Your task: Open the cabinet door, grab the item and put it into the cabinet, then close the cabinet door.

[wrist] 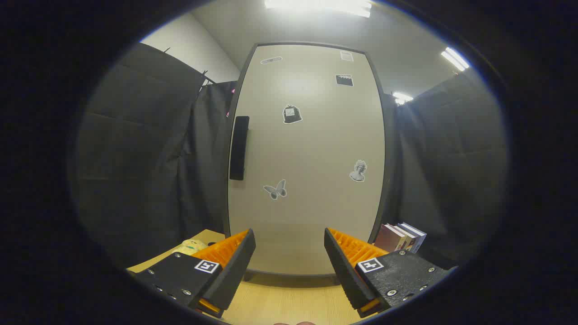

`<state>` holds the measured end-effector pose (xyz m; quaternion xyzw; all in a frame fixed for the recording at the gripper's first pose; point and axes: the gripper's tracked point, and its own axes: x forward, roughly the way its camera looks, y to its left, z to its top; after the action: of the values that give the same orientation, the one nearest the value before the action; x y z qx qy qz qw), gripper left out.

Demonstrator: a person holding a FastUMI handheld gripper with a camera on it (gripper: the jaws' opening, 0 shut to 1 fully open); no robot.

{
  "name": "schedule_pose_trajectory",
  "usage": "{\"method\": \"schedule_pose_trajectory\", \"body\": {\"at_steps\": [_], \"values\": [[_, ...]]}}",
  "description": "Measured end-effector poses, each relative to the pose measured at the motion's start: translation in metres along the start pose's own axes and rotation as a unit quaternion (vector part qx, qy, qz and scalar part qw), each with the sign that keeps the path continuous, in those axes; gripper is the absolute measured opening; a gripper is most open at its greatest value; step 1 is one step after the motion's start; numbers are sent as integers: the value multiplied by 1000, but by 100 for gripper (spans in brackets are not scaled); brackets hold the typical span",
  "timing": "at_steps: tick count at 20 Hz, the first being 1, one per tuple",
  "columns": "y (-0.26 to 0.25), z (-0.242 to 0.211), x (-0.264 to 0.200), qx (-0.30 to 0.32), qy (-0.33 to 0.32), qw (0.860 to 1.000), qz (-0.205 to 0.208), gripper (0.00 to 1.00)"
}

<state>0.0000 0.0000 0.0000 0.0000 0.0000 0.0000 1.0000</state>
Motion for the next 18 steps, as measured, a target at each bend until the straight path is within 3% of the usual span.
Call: {"method": "schedule_pose_trajectory", "body": {"at_steps": [9,18], "values": [[-1,-11,7,20,39,999,-1,95],[-6,9,9,34,18,999,-6,95]]}}
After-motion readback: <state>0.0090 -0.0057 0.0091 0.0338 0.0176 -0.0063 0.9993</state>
